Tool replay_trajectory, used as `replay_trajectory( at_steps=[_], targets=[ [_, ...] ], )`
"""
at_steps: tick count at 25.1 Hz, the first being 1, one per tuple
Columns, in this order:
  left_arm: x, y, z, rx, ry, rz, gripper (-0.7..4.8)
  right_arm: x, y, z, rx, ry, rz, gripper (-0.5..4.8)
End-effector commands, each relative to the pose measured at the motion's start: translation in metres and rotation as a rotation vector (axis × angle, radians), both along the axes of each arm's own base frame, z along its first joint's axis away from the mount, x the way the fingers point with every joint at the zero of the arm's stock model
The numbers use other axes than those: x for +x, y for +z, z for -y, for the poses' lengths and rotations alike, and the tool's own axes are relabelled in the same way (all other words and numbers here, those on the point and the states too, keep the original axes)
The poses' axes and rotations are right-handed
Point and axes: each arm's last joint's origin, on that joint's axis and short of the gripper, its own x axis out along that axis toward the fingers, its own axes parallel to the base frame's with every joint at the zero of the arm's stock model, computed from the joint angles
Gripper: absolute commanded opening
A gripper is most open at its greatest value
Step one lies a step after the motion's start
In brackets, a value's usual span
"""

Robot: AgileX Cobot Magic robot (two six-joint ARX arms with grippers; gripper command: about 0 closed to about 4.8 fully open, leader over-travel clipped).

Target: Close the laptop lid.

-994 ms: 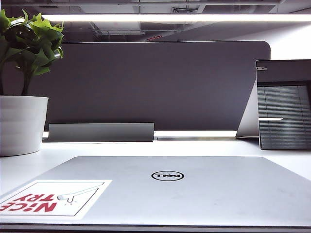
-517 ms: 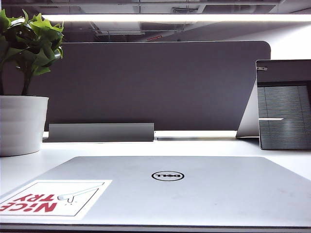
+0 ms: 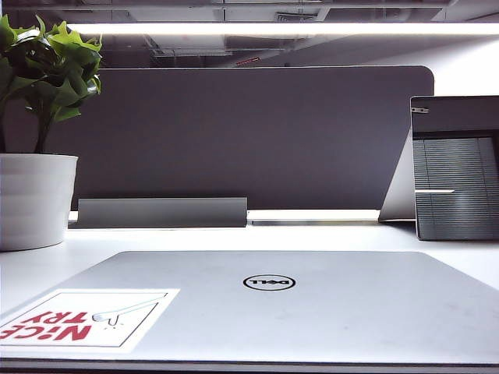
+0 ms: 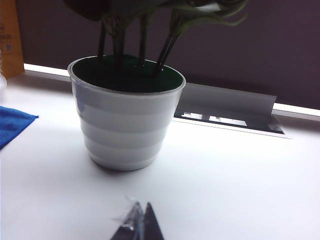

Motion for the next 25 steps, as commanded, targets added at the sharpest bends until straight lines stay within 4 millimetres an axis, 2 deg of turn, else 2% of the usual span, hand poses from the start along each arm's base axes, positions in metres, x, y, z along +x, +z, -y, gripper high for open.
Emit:
replay_trajectory(
  at_steps=[1,25],
  targets=[
    [0.0,0.0014,0.0,0.011,0.002,0.011,-0.05,-0.0004,0.0025,-0.0003,0.001,0.0,0.018,-0.01],
    [0.0,0.0021,0.0,0.093,0.0,0.016,-0.05,-0.0004,0.0025,-0.0003,0.001,0.0,0.018,-0.01]
  ],
)
